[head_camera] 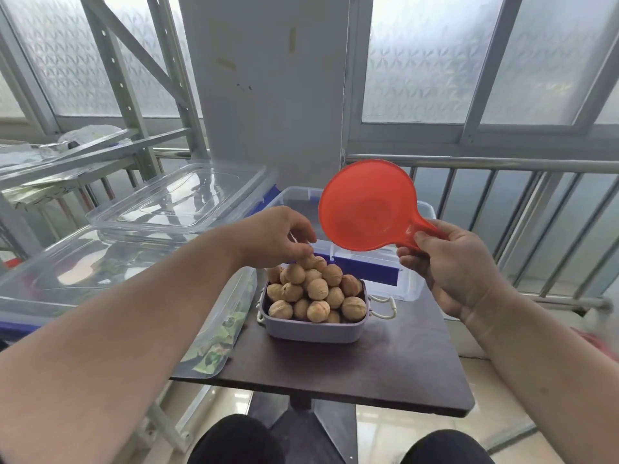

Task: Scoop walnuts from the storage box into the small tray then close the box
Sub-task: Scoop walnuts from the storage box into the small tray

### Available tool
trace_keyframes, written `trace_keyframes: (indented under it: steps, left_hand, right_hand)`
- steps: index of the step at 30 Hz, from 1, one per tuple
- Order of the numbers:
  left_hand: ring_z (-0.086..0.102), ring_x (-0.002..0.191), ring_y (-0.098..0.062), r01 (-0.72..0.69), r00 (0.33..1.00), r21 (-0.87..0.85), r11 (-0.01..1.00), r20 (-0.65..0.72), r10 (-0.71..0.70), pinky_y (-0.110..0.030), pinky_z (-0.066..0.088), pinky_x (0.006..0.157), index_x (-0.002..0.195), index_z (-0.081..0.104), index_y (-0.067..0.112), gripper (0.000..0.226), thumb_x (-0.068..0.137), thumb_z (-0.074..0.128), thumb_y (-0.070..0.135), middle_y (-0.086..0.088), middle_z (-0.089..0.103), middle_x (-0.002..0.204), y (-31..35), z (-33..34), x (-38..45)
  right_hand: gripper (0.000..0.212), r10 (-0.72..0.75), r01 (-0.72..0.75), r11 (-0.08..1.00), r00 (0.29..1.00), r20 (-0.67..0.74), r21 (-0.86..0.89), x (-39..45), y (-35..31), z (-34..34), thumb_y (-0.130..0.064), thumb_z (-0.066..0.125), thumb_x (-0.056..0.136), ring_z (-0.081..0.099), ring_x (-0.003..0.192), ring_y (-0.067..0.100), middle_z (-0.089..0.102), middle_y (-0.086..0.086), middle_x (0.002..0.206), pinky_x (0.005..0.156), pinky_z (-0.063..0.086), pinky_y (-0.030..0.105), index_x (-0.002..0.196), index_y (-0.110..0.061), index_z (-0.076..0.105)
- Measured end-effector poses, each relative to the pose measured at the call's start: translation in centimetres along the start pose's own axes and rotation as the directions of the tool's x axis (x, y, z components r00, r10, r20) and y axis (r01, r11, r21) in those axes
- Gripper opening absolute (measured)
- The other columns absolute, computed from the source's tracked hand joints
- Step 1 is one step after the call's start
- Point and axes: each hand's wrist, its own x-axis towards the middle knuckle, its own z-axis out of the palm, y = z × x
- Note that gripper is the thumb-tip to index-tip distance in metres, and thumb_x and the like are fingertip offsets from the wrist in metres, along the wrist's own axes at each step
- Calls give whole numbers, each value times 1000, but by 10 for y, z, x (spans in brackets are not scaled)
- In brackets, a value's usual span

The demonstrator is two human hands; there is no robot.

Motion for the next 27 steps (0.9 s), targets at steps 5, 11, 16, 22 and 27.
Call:
trace_keyframes:
  steps: [5, 11, 16, 22, 27]
  left_hand:
    - [70, 93, -3, 34, 999, 35, 999, 9, -34, -18, 49, 74, 122, 77, 22, 23, 102, 69, 29, 18, 73, 98, -7, -1, -1]
    - [72, 93, -4, 50, 998, 52, 997, 41, -52, -22, 53, 77, 116, 78, 27, 17, 101, 69, 32, 15, 76, 101, -11, -1, -2]
    - [70, 95, -5, 40, 998, 44, 998, -59, -38, -27, 55, 83, 117, 79, 23, 22, 103, 63, 25, 10, 76, 105, -16, -6, -3]
    - [66, 117, -18, 58, 987, 235, 970, -159, -21, -40, 54, 103, 127, 75, 29, 29, 99, 66, 26, 1, 73, 128, -27, -6, 3]
    - [64, 124, -20, 106, 991, 284, 953, -107, -78, -40, 52, 106, 133, 72, 32, 33, 102, 62, 27, 1, 70, 136, -35, -3, 9]
  right_hand:
    - [21, 9, -9, 1000, 1000, 10, 22, 3, 7, 0, -11, 54, 109, 74, 70, 22, 77, 20, 99, 71, 64, 33, 122, -8, 70]
    - [22, 3, -4, 999, 1000, 18, 34, 6, 8, 2, -11, 54, 109, 73, 69, 22, 76, 20, 99, 68, 64, 31, 124, -7, 69]
    - [21, 14, -15, 998, 999, 33, 53, 12, 12, 1, -8, 56, 108, 72, 67, 20, 76, 18, 93, 64, 62, 28, 124, -5, 70]
    - [23, 26, -25, 999, 999, 21, -21, 19, 21, 1, -16, 51, 110, 70, 67, 20, 80, 14, 98, 52, 56, 27, 121, -11, 71]
    - [23, 39, -38, 999, 999, 23, -13, 25, 24, 1, -13, 50, 110, 71, 62, 20, 79, 16, 98, 52, 57, 27, 122, -10, 69]
